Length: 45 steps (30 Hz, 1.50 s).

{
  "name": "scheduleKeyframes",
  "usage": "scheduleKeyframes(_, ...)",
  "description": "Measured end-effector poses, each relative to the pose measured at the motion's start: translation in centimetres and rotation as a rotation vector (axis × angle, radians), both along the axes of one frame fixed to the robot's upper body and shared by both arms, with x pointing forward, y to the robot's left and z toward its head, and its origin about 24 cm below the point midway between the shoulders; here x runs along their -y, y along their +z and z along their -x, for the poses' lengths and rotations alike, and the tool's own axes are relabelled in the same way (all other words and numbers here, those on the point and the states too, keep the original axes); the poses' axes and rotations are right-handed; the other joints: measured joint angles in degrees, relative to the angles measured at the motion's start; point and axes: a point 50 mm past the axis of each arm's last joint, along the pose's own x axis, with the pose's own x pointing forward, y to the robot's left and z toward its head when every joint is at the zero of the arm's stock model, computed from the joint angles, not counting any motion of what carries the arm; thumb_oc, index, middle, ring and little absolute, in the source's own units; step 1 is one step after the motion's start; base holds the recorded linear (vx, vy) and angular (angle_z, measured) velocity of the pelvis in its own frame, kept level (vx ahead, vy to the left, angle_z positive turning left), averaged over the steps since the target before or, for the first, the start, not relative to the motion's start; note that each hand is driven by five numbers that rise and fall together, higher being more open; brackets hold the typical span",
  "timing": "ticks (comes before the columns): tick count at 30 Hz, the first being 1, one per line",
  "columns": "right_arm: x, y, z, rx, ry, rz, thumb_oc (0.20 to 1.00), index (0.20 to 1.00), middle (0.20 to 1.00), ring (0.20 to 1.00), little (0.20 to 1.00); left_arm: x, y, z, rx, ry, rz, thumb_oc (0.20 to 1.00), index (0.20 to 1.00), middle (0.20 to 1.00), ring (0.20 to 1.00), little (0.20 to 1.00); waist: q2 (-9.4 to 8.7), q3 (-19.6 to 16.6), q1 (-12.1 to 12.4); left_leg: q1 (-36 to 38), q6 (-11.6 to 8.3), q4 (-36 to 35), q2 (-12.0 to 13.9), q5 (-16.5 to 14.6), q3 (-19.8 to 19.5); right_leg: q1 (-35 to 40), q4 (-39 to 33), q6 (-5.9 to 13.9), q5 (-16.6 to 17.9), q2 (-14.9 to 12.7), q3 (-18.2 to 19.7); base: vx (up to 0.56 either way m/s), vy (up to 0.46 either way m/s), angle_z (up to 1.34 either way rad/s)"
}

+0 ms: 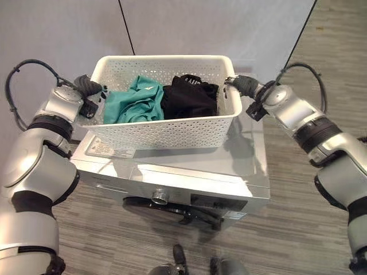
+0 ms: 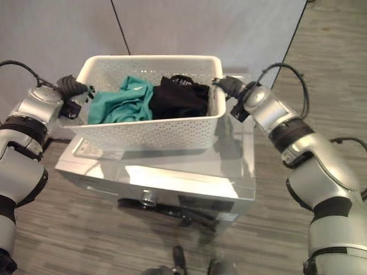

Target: Grab the laundry basket,head to the washer,open it,put in the laundry and shut it.

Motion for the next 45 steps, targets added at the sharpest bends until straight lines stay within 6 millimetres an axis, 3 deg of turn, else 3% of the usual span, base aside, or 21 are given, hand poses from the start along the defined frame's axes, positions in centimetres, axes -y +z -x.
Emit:
scheduleKeyframes(5, -1.0, -0.7, 0.9, -0.009, 0.071, 0.03, 0.2, 0.2, 0.2, 0.2, 0.2, -1.8, -1.8, 0.9, -0.013, 0.032, 0.029, 0.2, 0.2, 0.2, 0.2, 0.2, -0.44, -0.97, -0.42, 1.8, 0.96, -0.3, 0.64, 0.88, -1.52, 1.73, -0.19, 0.05, 0.4, 1.24, 0.24, -0.02, -0.005, 0.04)
scheduleKeyframes(10, 0.2, -2.4, 2.1, -0.044, 0.097, 0.034, 0.2, 0.2, 0.2, 0.2, 0.2, -1.0, -3.0, 0.8, -0.024, -0.022, 0.025, 0.2, 0.2, 0.2, 0.2, 0.2, -0.13, -1.81, -0.58, 2.9, 1.46, -0.28, 1.97, 1.2, -3.37, 1.45, 3.31, 0.25, 0.26, 2.19, 0.69, -0.04, -0.03, 0.09)
scheduleKeyframes(20, 1.7, -4.4, 4.0, -0.092, 0.124, 0.023, 0.2, 0.2, 0.2, 0.2, 0.2, -0.3, -6.2, 1.1, -0.081, -0.064, 0.019, 0.2, 0.2, 0.2, 0.2, 0.2, 0.62, -3.8, -2.17, 3.77, 1.27, -0.3, 1.05, 1.29, -3.01, 4.57, -1.64, 0.14, 0.32, 1.67, 2.69, -0.03, -0.017, -0.01)
scheduleKeyframes(30, 4.5, -6.0, 5.6, -0.128, 0.076, -0.037, 0.2, 0.2, 0.2, 0.2, 0.2, 2.1, -7.9, 0.6, -0.108, -0.128, 0.04, 0.203, 0.203, 0.203, 0.203, 0.203, 1.89, -5.27, -3.58, 3.72, 1.07, -0.34, 0.92, 1.43, -2.94, 4.63, -2.1, -0.56, 0.81, 1.6, 3.16, 0.0, -0.001, -0.02)
scheduleKeyframes(31, 4.6, -6.1, 5.6, -0.127, 0.074, -0.037, 0.2, 0.2, 0.2, 0.2, 0.2, 2.2, -8.0, 0.5, -0.111, -0.127, 0.042, 0.282, 0.282, 0.282, 0.282, 0.282, 1.93, -5.41, -3.57, 3.72, 1.07, -0.34, 0.92, 1.43, -2.95, 4.63, -2.1, -0.56, 0.81, 1.6, 3.16, 0.0, 0.0, 0.0)
scheduleKeyframes(32, 4.6, -6.1, 5.7, -0.125, 0.074, -0.035, 0.235, 0.235, 0.235, 0.235, 0.235, 2.2, -8.1, 0.6, -0.114, -0.126, 0.042, 0.376, 0.376, 0.376, 0.376, 0.376, 1.96, -5.51, -3.57, 3.72, 1.07, -0.35, 0.92, 1.43, -2.95, 4.63, -2.11, -0.56, 0.81, 1.6, 3.15, 0.0, 0.0, 0.0)
scheduleKeyframes(33, 4.6, -6.1, 5.7, -0.124, 0.073, -0.031, 0.3, 0.3, 0.3, 0.3, 0.3, 2.3, -8.2, 0.5, -0.119, -0.126, 0.033, 0.401, 0.401, 0.401, 0.401, 0.401, 1.96, -5.52, -3.55, 3.73, 1.07, -0.35, 0.93, 1.43, -2.96, 4.63, -2.1, -0.56, 0.82, 1.62, 3.14, 0.0, 0.0, 0.0)
scheduleKeyframes(34, 4.6, -6.1, 5.7, -0.124, 0.072, -0.033, 1.0, 1.0, 1.0, 1.0, 1.0, 2.3, -8.2, 0.5, -0.121, -0.126, 0.028, 1.0, 1.0, 1.0, 1.0, 1.0, 1.99, -5.54, -3.55, 3.73, 1.07, -0.35, 0.94, 1.43, -2.96, 4.63, -2.09, -0.56, 0.82, 1.62, 3.14, 0.0, 0.0, 0.0)
scheduleKeyframes(38, 5.2, -7.4, 6.0, -0.157, 0.05, -0.056, 1.0, 1.0, 1.0, 1.0, 1.0, 2.3, -8.4, 0.5, -0.152, -0.127, -0.087, 1.0, 1.0, 1.0, 1.0, 1.0, 2.06, -5.59, -3.65, 3.73, 1.07, -0.35, 0.91, 1.44, -3.03, 4.74, -2.23, -0.62, 0.86, 1.65, 3.09, 0.0, 0.0, 0.0)
scheduleKeyframes(45, 5.5, -7.5, 6.1, -0.137, 0.043, -0.054, 1.0, 1.0, 1.0, 1.0, 1.0, 3.0, -8.2, 0.3, -0.143, -0.149, -0.167, 1.0, 1.0, 1.0, 1.0, 1.0, 1.29, -5.06, -4.06, 4.7, 1.03, -0.41, 0.26, 1.47, -4.58, 7.04, -3.77, -0.95, 1.09, 1.65, 1.47, 0.04, -0.007, 0.12)
